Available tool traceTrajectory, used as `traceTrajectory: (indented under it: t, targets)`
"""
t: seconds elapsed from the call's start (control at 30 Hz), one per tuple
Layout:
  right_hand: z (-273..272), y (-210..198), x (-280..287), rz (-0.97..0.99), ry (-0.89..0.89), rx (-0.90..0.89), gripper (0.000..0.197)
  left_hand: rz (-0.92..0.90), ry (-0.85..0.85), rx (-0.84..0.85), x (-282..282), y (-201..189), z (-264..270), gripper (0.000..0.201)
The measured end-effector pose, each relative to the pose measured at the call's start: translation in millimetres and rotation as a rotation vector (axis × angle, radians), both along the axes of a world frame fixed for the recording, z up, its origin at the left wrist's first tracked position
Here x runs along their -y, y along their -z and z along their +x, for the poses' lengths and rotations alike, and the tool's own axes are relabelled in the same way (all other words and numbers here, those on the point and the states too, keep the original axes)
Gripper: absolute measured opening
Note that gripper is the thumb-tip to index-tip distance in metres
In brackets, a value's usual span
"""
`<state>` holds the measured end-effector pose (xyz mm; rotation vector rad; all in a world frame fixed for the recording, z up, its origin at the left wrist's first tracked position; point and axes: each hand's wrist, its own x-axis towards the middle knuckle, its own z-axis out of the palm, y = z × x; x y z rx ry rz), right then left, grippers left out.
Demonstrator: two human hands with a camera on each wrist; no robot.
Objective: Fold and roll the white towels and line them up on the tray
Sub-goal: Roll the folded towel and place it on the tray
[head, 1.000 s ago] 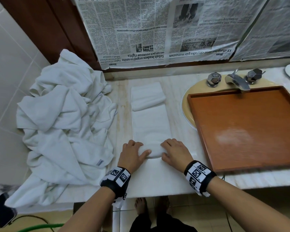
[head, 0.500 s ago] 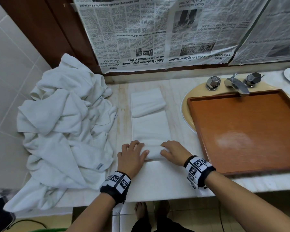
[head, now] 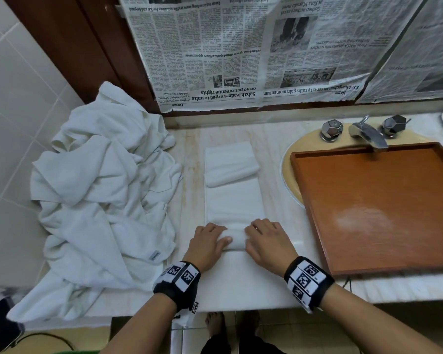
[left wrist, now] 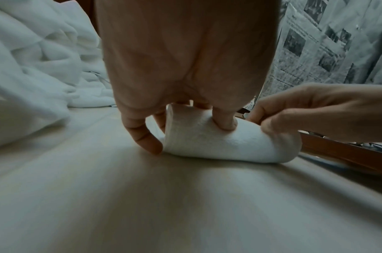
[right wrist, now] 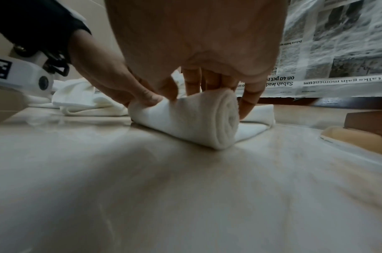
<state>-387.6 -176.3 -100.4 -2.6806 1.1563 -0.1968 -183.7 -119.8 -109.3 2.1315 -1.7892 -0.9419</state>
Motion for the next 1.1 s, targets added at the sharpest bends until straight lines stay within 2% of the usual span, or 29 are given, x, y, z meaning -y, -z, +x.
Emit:
traceTrajectory:
  t: [0.07,0.17,0.2,0.27,0.37,0.43,0.5,0.57,0.63,0.7,0.77,0.8,0.93,1.0,1.1]
  targets:
    - [-3,0,-2,0.060,-0.014,-0.050,0.035,-0.021,-0.027,-0.035,0,4,0,0.046]
    - [0,-2,5,0.205,-0.003,-0.091,0.044,-0.103,-0.089,-0.110,-1,5,-2,0.048]
    - [2,-3,9,0.262,0.021,-0.068,0.050,-0.140,-0.099,-0.110,-3,3,-3,0.053]
    - [5,-9,17,0.387,0.080,-0.013,0.059,-0.194,-0.075,-0.007,-7,-3,-4,0.064]
    - [8,-18,27,0.548,0.138,-0.014,0.051,-0.271,0.033,0.177,-12,-2,-4,0.067]
    - [10,-21,32,0.608,0.131,-0.085,0.035,-0.280,0.067,0.219,-12,1,-3,0.068]
    - [12,-23,34,0.629,0.141,-0.077,0.020,-0.233,0.076,0.239,-8,1,-1,0.073]
    - [10,-25,33,0.641,0.169,0.024,0.013,-0.140,0.087,0.260,-1,-5,1,0.080]
    - [6,-23,28,0.549,0.153,0.055,0.015,-0.080,0.082,0.243,5,-10,2,0.075]
    - [7,-19,20,0.254,0.102,-0.043,0.016,-0.060,0.061,0.211,9,-13,2,0.062]
    - [9,-15,9,0.064,0.069,-0.101,0.015,-0.042,0.032,0.167,10,-14,1,0.056]
    - [10,-11,4,0.009,0.055,-0.072,0.019,-0.030,0.016,0.149,11,-14,1,0.055]
    - [6,0,-10,0.020,-0.018,-0.073,0.037,-0.020,-0.042,0.034,14,-13,4,0.061]
    - [7,1,-8,0.027,-0.003,-0.089,0.038,-0.044,-0.056,-0.009,14,-13,4,0.064]
    - [13,-4,2,0.129,0.044,-0.040,0.029,-0.112,-0.064,-0.025,11,-18,0,0.042]
